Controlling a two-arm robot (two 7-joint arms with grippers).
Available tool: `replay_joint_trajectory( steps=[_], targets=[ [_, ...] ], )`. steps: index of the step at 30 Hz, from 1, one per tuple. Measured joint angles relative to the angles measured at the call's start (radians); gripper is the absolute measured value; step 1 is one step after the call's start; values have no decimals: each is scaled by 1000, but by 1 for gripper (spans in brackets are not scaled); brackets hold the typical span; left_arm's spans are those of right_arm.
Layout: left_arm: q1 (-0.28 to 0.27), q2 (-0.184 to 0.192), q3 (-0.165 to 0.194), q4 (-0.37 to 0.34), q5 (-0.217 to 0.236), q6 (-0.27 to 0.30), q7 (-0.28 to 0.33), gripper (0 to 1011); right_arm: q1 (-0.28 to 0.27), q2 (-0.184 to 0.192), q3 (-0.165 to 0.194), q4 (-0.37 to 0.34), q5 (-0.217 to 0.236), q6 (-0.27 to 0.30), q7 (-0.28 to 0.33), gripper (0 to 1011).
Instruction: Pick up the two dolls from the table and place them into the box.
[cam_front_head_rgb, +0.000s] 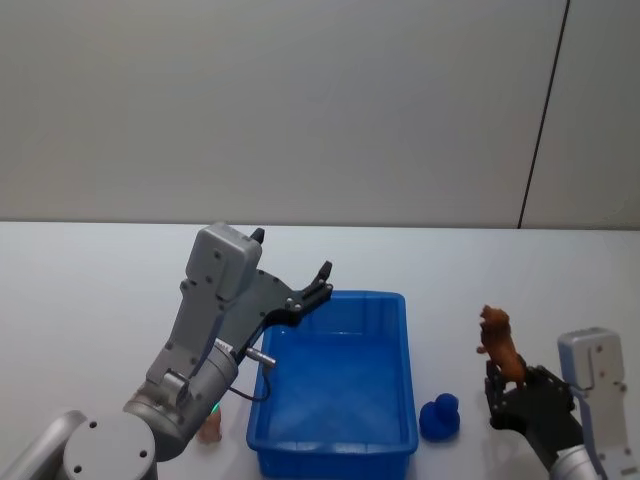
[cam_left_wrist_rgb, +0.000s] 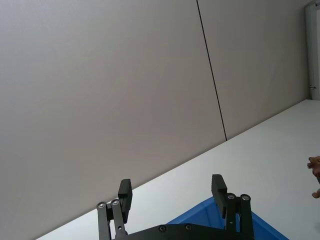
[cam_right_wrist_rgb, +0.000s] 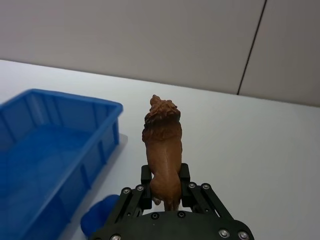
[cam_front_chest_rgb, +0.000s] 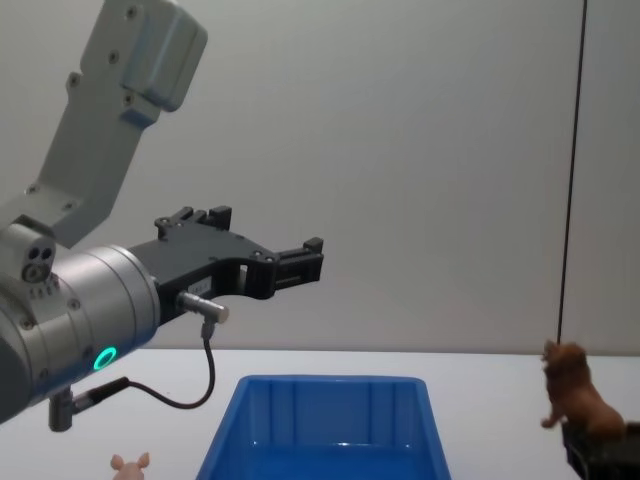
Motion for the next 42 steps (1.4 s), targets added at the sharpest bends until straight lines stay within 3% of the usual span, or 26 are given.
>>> replay_joint_trajectory(
  steps=[14, 21, 30, 42],
  targets=[
    [0, 0, 0, 0, 0, 0, 0, 1001, 48, -15, -12, -14, -22, -25, 171, 296],
    [0, 0, 0, 0, 0, 0, 0, 1001, 109, -50, -31, 44, -48, -8, 275, 297],
    [0, 0, 0, 0, 0, 0, 0, 1002, 189, -96, -52, 136, -82, 15, 355, 299],
    [0, 0, 0, 0, 0, 0, 0, 1001, 262, -139, -70, 225, -108, 25, 398, 650]
  ],
)
